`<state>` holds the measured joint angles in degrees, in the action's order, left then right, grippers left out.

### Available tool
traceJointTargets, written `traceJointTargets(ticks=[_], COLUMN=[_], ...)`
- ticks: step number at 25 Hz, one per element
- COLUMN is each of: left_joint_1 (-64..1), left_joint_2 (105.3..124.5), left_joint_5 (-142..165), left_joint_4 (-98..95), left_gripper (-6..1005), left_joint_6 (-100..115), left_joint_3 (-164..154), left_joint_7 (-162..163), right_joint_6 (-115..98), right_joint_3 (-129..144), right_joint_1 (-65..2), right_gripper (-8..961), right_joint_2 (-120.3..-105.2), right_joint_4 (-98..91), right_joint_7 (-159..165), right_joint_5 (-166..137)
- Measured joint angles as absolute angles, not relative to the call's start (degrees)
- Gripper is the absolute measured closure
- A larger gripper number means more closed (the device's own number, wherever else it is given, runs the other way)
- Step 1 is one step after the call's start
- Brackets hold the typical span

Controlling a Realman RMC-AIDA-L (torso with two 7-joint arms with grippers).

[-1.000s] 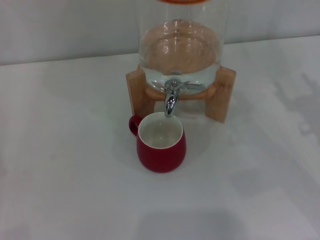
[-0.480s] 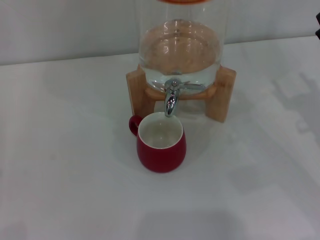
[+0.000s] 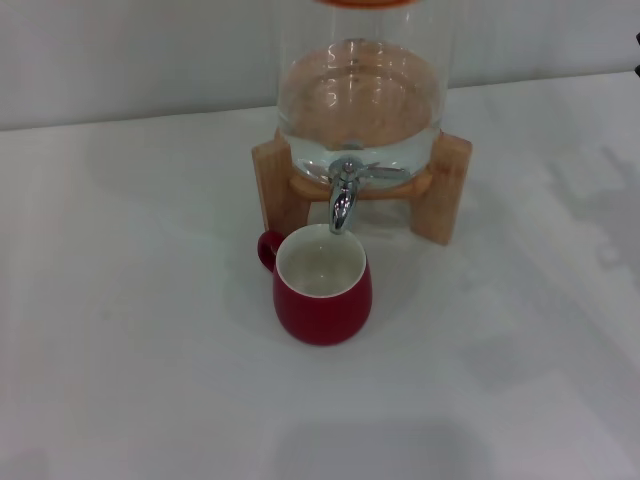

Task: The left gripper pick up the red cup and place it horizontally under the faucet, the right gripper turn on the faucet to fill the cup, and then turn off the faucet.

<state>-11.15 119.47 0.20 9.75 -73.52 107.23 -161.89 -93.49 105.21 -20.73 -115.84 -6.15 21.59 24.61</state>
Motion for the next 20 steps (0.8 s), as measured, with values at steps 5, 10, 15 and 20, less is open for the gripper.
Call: traceJointTargets(ticks=[5, 10, 15, 20], left_joint_1=[-10.9, -10.72, -10.6, -10.5], left_joint_2=[119.46, 119.44, 119.45, 119.46], left_joint_5=[0.18, 0.18, 0.08, -3.03], left_joint_4=[9.75, 9.75, 9.67, 9.35], left_gripper=[214, 189, 165, 154], left_joint_6=[-73.44, -73.33, -73.32, -73.6], left_joint_3=[106.92, 106.84, 107.15, 107.14], left_joint_7=[-161.85, -161.8, -161.78, -161.83], right_joint_6=[-93.6, -93.7, -94.43, -95.35], right_joint_3=[105.71, 106.0, 106.0, 105.99], right_joint_1=[-20.65, -20.65, -20.44, -20.36], right_gripper=[98, 98, 98, 98], right_joint_2=[-115.84, -115.84, -115.84, -115.84], right_joint_4=[-6.16, -6.16, -6.16, -6.15], right_joint_7=[21.7, 21.72, 21.79, 21.88], right_joint_5=[24.56, 24.52, 24.52, 24.52])
